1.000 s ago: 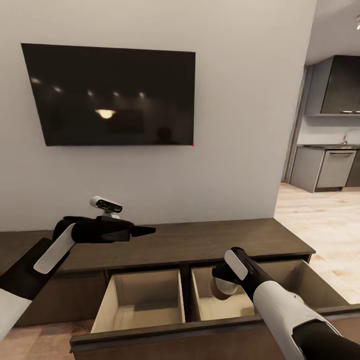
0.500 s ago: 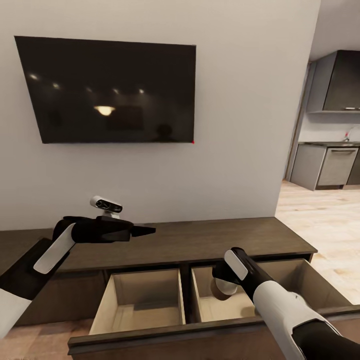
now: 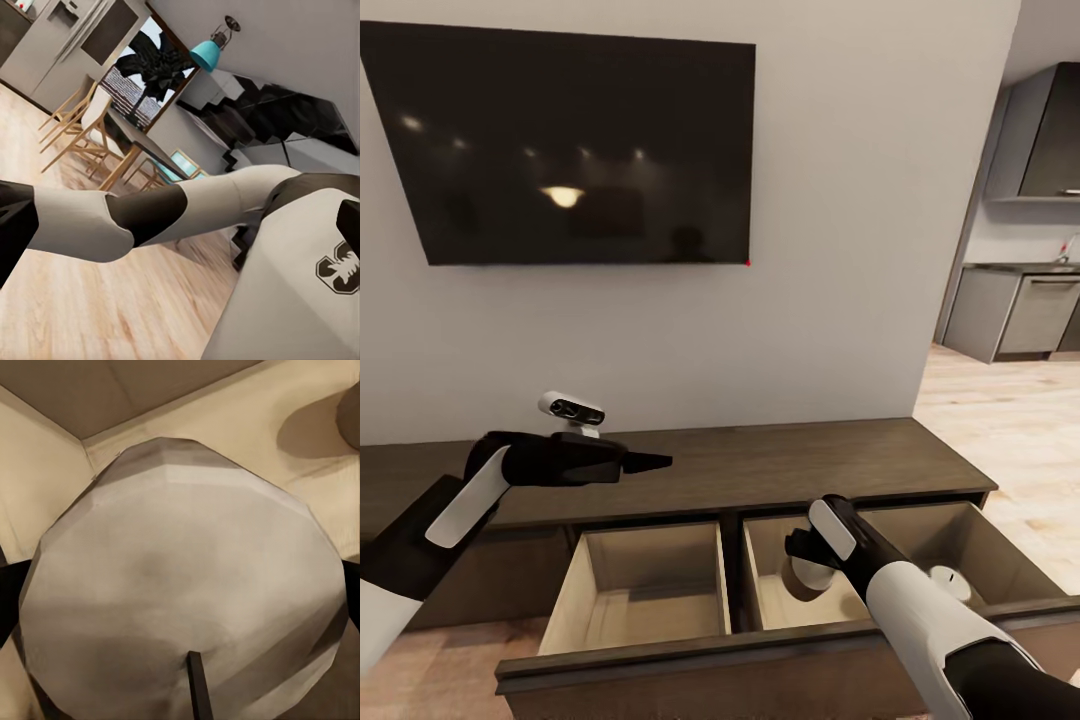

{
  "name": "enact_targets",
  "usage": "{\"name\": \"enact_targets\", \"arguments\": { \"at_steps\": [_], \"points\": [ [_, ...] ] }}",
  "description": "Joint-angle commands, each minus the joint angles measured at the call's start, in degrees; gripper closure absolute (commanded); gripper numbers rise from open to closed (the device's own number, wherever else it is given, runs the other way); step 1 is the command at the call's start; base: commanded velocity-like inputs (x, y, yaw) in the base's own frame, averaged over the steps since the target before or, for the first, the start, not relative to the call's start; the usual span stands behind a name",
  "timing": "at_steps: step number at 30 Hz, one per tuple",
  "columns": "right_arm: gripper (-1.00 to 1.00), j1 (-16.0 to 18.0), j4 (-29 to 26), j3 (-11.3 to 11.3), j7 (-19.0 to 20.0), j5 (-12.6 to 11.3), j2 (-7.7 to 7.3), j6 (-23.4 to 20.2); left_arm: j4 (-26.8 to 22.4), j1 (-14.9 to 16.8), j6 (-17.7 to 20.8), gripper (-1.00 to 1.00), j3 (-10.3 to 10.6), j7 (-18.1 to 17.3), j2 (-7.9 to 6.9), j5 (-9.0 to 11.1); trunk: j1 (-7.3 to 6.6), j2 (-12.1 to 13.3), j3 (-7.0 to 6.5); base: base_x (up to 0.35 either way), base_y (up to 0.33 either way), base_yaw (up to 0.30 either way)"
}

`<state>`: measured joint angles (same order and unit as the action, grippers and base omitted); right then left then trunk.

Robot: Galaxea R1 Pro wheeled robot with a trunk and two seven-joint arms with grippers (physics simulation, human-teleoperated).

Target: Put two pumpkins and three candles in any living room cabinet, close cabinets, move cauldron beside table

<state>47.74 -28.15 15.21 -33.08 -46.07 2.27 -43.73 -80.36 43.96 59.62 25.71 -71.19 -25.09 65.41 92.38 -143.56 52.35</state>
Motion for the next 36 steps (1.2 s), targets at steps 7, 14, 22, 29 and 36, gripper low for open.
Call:
{"name": "enact_targets", "arguments": {
  "at_steps": [7, 14, 22, 29, 36],
  "points": [
    [1.00, 0.1, -0.1, 0.3, -0.6, 1.3, -0.05, 0.0, -0.2, 0.1, 0.4, -1.00, 0.1, -0.1, -0.05, 0.2, 0.14, -0.1, 1.40, 0.000, 0.000, 0.000],
    [1.00, 0.1, -0.1, 0.3, -0.7, 1.7, -0.18, 0.0, -1.2, 0.1, 0.4, -1.00, 0.1, -0.1, -0.05, 0.2, 0.19, -0.1, 1.84, 0.000, 0.000, 0.000],
    [1.00, 0.2, -0.1, 0.3, -0.9, 1.8, -0.24, 0.0, -1.6, 0.1, 0.4, -1.00, 0.1, -0.1, -0.05, 0.2, 0.39, -0.3, 3.61, 0.000, 0.000, 0.000],
    [1.00, 0.2, -0.1, 0.3, -0.9, 1.9, -0.29, 0.0, -1.7, 0.1, 0.4, -1.00, 0.1, -0.1, -0.05, 0.2, 0.42, -0.3, 3.83, 0.000, 0.000, 0.000],
    [1.00, 0.2, -0.1, 0.3, -0.9, 1.9, -0.32, 0.0, -1.7, 0.1, 0.4, -1.00, 0.1, -0.1, -0.10, 0.2, 0.42, -0.3, 3.83, 0.069, 0.000, 0.000]
  ]
}}
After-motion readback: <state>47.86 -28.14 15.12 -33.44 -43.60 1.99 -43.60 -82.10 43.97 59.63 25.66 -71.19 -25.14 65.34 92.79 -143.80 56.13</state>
